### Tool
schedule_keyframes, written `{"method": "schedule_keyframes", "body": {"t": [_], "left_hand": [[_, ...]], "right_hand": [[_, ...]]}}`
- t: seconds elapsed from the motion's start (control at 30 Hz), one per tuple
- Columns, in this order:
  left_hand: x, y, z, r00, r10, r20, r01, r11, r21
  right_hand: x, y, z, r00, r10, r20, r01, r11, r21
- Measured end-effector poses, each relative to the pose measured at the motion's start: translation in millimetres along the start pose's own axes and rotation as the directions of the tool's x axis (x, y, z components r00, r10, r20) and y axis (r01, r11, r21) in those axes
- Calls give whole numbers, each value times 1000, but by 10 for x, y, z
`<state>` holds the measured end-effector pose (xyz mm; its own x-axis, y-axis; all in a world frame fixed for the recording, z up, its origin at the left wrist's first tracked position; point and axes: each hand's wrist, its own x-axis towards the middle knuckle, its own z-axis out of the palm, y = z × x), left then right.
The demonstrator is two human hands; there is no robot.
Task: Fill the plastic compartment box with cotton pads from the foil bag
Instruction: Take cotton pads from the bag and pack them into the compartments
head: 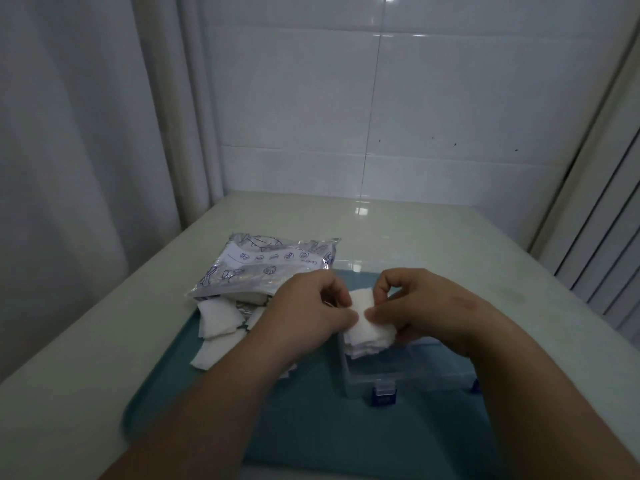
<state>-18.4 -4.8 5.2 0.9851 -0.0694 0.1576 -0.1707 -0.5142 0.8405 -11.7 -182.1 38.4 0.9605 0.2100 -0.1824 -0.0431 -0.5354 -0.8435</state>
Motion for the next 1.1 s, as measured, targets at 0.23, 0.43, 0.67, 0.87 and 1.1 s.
{"method": "schedule_keyframes", "body": {"t": [0.23,0.43,0.67,0.87,1.1], "left_hand": [[-52,70,-47,995,-4,101,10,998,-55],[-12,7,-36,987,-20,161,5,996,90],[44,3,-35,994,39,101,-61,972,226],[-14,-13,32,982,114,152,-157,938,309],[-30,-20,19,990,50,132,-93,935,343]], "right_hand": [[-79,-19,-57,1000,-1,15,1,999,-32],[-30,18,26,988,113,109,-106,992,-75],[88,71,117,994,94,-49,-95,995,-12],[112,98,135,994,105,-41,-108,992,-67],[129,146,123,990,135,-28,-137,985,-103]]}}
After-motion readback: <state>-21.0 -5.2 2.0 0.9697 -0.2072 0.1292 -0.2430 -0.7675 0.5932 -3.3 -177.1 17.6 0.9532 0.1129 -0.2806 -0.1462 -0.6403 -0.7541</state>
